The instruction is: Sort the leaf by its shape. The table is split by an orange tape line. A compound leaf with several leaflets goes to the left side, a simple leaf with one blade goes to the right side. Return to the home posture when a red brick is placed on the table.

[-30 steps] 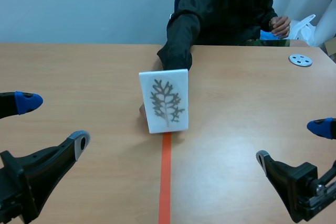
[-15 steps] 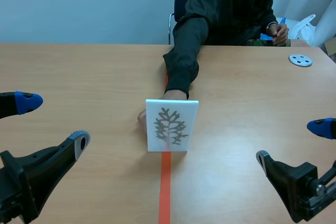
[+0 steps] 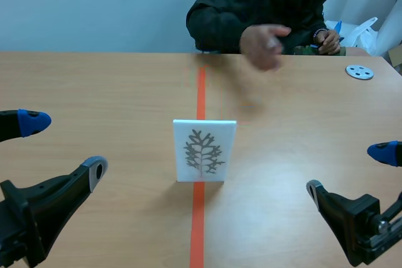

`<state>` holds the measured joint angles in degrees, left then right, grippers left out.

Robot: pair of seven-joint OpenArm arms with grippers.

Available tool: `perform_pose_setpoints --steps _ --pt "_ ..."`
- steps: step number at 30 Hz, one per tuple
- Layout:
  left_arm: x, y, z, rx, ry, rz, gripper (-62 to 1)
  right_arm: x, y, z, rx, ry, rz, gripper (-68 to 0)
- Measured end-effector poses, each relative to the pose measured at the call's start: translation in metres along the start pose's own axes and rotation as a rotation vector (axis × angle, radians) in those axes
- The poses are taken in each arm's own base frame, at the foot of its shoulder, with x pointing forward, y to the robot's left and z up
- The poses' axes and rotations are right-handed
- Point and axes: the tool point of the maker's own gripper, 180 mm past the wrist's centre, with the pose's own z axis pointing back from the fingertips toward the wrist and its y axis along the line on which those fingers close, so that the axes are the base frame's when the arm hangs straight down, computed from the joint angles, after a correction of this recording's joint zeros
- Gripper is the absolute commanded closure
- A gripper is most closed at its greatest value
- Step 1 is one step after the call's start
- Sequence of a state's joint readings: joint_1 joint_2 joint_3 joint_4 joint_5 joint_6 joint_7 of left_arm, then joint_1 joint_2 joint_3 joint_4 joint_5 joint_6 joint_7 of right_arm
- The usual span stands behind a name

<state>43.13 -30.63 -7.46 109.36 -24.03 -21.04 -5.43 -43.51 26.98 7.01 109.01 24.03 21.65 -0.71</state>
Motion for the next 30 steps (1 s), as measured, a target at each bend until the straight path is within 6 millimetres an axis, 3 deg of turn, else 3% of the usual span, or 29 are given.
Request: perform_pose_setpoints --steps 4,18,26,30 --pt "0.0 0.0 0.0 0.0 0.0 0.0 -62.3 -0.009 0.0 0.0 0.002 0.05 0.008 -67.9" --pt "0.0 0.0 0.0 0.0 0.0 0.0 -62.3 -0.006 -0.001 -0.001 0.003 0.042 0.02 -67.9" --pt "0.0 0.0 0.0 0.0 0.0 0.0 -62.3 0.021 0.002 -0.018 0.038 -0.041 0.047 -67.9" --pt "0.0 0.0 0.0 0.0 0.0 0.0 -62.3 0.023 0.011 -0.033 0.101 -0.06 0.045 -67.9"
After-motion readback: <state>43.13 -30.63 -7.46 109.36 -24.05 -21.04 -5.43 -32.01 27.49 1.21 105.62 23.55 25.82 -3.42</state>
